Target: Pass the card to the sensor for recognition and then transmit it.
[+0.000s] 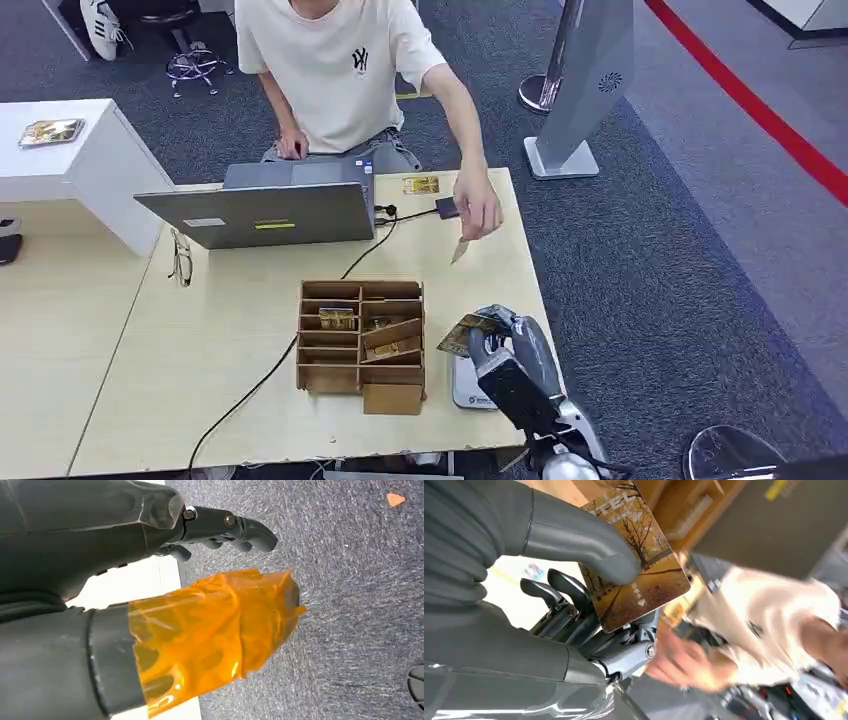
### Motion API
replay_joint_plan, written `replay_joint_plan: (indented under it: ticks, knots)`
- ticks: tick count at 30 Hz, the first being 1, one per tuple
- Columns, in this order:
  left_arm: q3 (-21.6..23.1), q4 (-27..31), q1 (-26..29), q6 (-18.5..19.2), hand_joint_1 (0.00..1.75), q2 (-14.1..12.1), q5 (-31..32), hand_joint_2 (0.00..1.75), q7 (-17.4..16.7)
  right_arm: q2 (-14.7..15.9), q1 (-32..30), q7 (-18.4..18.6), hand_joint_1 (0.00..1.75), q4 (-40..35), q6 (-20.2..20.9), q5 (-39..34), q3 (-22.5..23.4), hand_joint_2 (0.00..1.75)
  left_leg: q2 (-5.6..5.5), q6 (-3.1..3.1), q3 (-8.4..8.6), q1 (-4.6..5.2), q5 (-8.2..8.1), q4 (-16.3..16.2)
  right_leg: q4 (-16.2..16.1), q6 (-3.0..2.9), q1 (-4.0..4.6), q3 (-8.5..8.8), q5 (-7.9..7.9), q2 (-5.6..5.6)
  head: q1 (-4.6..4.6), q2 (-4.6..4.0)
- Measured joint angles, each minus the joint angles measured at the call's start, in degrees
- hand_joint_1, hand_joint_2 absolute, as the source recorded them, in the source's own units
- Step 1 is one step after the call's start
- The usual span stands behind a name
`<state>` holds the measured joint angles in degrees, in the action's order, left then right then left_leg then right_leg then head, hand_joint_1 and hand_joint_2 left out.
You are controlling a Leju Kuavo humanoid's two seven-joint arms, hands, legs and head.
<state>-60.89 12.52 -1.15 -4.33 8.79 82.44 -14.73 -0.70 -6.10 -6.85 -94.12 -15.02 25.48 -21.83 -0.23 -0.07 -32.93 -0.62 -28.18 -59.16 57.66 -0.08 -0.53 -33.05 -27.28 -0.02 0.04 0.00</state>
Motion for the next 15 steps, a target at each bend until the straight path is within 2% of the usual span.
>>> replay_joint_plan:
  ticks: [15]
  knots:
    - [-0.77,0.00,-0.02,-0.24,0.00,-0.57,0.79,0.00,-0.68,3.48,2.46,7.20,1.75,10.04,2.82,7.24,-5.90,1.75,0.00,0.00,0.00,0.00,0.00,0.00,0.00,0.00,0.00,0.00,0.00,0.00,0.00,0.00]
